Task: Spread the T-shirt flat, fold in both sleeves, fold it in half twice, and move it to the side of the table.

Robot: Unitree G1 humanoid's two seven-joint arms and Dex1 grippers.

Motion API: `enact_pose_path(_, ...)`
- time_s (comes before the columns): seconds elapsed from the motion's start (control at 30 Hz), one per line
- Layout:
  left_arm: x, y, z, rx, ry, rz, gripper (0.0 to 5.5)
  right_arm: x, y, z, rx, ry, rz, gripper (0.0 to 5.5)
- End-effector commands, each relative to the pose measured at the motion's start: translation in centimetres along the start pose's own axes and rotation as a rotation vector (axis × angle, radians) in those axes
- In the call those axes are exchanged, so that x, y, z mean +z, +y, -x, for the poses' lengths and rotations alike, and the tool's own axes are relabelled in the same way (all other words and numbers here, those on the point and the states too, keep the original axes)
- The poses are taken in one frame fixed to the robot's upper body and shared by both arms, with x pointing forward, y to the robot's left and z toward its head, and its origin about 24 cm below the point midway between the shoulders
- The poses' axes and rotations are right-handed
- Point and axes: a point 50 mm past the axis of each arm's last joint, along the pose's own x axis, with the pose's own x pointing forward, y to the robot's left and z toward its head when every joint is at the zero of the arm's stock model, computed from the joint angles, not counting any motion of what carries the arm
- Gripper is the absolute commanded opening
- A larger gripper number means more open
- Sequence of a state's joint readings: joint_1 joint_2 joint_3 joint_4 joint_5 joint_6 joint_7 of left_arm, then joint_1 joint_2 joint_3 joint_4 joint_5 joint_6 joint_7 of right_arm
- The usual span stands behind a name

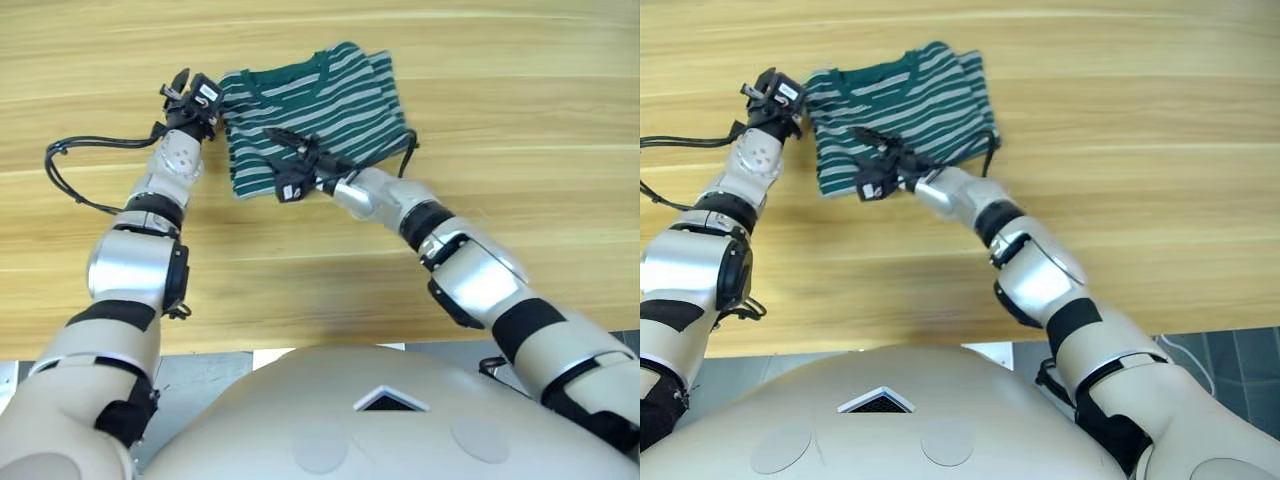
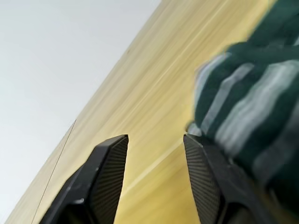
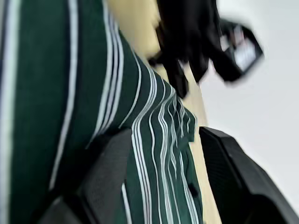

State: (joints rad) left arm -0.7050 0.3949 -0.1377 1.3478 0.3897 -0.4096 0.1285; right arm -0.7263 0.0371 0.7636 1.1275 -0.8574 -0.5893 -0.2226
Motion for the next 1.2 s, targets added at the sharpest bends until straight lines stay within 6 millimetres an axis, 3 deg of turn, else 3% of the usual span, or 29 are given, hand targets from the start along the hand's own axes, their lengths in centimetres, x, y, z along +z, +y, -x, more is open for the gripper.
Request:
enact_pose_path(0.03, -1.2, 1.1, 0.4, 0.042, 0.048, 0.053, 2.19, 1.0, 3.2, 0.3, 0.177, -0.024, 0.031, 2.67)
enact_pose_path(0.13, -2.5, 2.0, 1.0, 0.103, 0.077, 0.107, 2.19, -0.2, 4.0, 2.0, 0.224, -0.021, 0.045, 2.67)
enact_pose_path(0.2, -3.2, 2.5, 1.4, 0.140, 0.082, 0.133, 2.19, -1.5, 4.4, 4.2, 0.256, -0.035, 0.058, 2.67)
enact_pose_path(0.27, -4.2, 3.5, 2.2, 0.198, 0.073, 0.150, 2.19, -2.8, 4.8, 10.1, 0.307, -0.091, 0.013, 2.67)
enact_pose_path(0.33, -4.9, 4.5, 3.1, 0.251, 0.032, 0.140, 2.19, -3.5, 4.1, 17.3, 0.291, -0.058, -0.085, 2.67)
enact_pose_path(0.4, -4.8, 5.2, 3.6, 0.275, -0.028, 0.126, 2.19, -4.0, 2.0, 22.1, 0.182, 0.050, -0.149, 2.67)
enact_pose_path(0.47, -3.5, 5.0, 3.4, 0.254, -0.127, 0.086, 2.19, -5.0, -1.1, 24.8, -0.008, 0.154, -0.166, 2.67)
enact_pose_path(0.5, -3.0, 4.7, 3.3, 0.240, -0.162, 0.070, 2.19, -5.1, -2.0, 25.2, -0.071, 0.176, -0.171, 2.67)
enact_pose_path(0.67, 4.0, 1.3, 1.6, 0.038, -0.494, -0.071, 2.19, -4.9, -6.2, 23.7, -0.502, 0.089, -0.372, 2.67)
enact_pose_path(0.83, 9.5, -2.5, 1.6, -0.190, -0.759, -0.200, 2.19, -6.9, -6.8, 22.7, -0.727, 0.159, -0.530, 2.67)
enact_pose_path(0.9, 10.9, -5.4, 2.1, -0.392, -0.835, -0.290, 2.19, -7.3, -6.5, 22.1, -0.748, 0.183, -0.561, 2.67)
enact_pose_path(0.97, 10.2, -9.0, 3.2, -0.674, -0.831, -0.471, 2.19, -7.5, -6.1, 21.3, -0.741, 0.200, -0.570, 2.67)
enact_pose_path(1.03, 8.6, -10.4, 3.5, -0.837, -0.755, -0.637, 2.19, -7.5, -6.0, 20.8, -0.726, 0.200, -0.569, 2.67)
enact_pose_path(1.1, 7.0, -10.2, 3.1, -0.921, -0.636, -0.779, 2.19, -7.2, -5.7, 20.2, -0.701, 0.187, -0.568, 2.67)
enact_pose_path(1.2, 5.2, -9.6, 2.8, -0.966, -0.523, -0.851, 2.19, -6.8, -5.3, 19.1, -0.656, 0.170, -0.558, 2.67)
